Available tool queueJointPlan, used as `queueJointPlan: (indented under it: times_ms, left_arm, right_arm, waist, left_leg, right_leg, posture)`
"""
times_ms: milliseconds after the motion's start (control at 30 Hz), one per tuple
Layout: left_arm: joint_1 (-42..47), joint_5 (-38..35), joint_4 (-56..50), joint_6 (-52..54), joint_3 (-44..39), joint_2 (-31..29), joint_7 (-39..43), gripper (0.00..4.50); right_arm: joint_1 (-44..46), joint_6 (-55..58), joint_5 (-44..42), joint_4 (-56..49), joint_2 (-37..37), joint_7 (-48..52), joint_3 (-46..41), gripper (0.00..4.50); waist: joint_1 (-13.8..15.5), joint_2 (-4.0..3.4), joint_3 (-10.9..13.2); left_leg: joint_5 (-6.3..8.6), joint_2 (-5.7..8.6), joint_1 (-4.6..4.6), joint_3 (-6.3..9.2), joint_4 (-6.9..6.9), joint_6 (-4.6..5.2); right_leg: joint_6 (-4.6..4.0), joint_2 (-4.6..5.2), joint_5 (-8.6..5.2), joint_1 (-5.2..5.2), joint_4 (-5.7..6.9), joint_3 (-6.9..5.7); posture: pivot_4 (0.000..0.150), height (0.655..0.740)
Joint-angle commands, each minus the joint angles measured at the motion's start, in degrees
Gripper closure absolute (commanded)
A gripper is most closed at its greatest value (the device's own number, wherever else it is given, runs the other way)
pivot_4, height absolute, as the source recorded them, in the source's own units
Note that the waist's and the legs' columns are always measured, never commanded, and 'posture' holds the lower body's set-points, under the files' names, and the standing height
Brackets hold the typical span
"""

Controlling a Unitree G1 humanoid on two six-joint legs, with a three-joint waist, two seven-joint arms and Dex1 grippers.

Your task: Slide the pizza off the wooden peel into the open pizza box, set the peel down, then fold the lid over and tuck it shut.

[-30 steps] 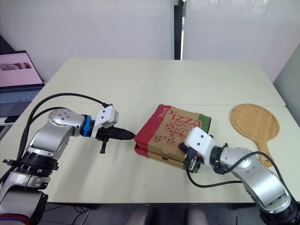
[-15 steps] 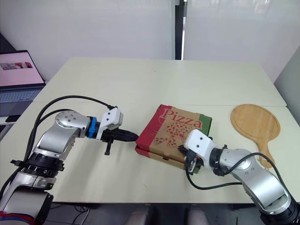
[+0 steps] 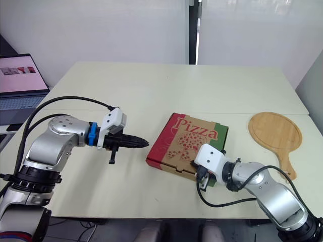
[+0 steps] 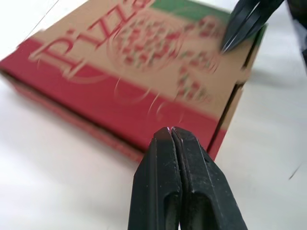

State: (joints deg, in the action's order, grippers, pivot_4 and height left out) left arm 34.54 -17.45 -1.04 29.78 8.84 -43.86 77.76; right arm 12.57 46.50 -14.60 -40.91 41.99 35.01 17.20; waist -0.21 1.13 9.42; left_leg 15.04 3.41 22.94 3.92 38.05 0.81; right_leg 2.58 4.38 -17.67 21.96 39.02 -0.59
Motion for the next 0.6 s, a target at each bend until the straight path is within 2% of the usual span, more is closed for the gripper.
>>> queueJointPlan:
  times_ms: [33,233,367,467,600]
  left_arm:
    - [-0.5,3.8,1.0,-3.2,3.7,1.4,-2.2,4.5]
    - [-1.8,8.1,4.3,-5.7,6.6,1.7,-4.8,4.5]
    - [-3.0,2.0,0.8,-3.2,2.6,3.9,-5.4,4.5]
    - [-1.8,-3.5,0.2,5.4,-7.0,3.3,-11.1,4.5]
    - [-4.4,-2.8,1.3,7.1,-11.7,1.8,-17.4,4.5]
  right_arm:
    - [0.9,-1.3,0.9,-0.5,-0.3,0.4,0.2,4.48]
    - [0.7,-1.9,1.6,-0.2,-0.2,0.3,0.4,4.48]
    - [-0.3,-5.1,2.4,0.3,-1.2,-0.4,-1.5,4.48]
    - [-2.2,-2.9,-2.6,-1.3,-2.6,-1.0,-13.2,4.48]
    - [-4.7,-3.2,-1.8,1.4,0.0,-1.1,-21.9,4.48]
  waist:
    - [0.0,0.0,0.0]
    - [-0.1,-0.01,0.0]
    - [-0.1,-0.01,0.0]
    - [0.0,0.02,0.0]
    - [0.1,-0.02,0.0]
  left_leg:
    - [0.0,0.0,-0.01,0.0,0.0,0.0]
    - [0.0,-0.02,-0.02,0.01,-0.01,0.0]
    - [0.0,-0.01,-0.03,0.0,-0.01,0.0]
    - [0.0,-0.02,0.04,0.02,0.02,0.0]
    - [0.0,0.0,0.02,0.01,0.02,0.0]
  right_leg:
    - [0.0,0.0,0.0,0.0,0.0,0.0]
    - [0.0,-0.01,0.0,0.02,0.02,0.0]
    - [0.0,-0.01,0.0,0.0,0.01,0.01]
    - [0.0,-0.01,0.0,0.03,0.01,-0.01]
    - [0.0,-0.01,0.0,0.04,0.03,0.0]
  posture:
    - [0.15,0.7281]
    - [0.15,0.7281]
    - [0.15,0.7281]
    - [0.15,0.7281]
    - [0.15,0.7281]
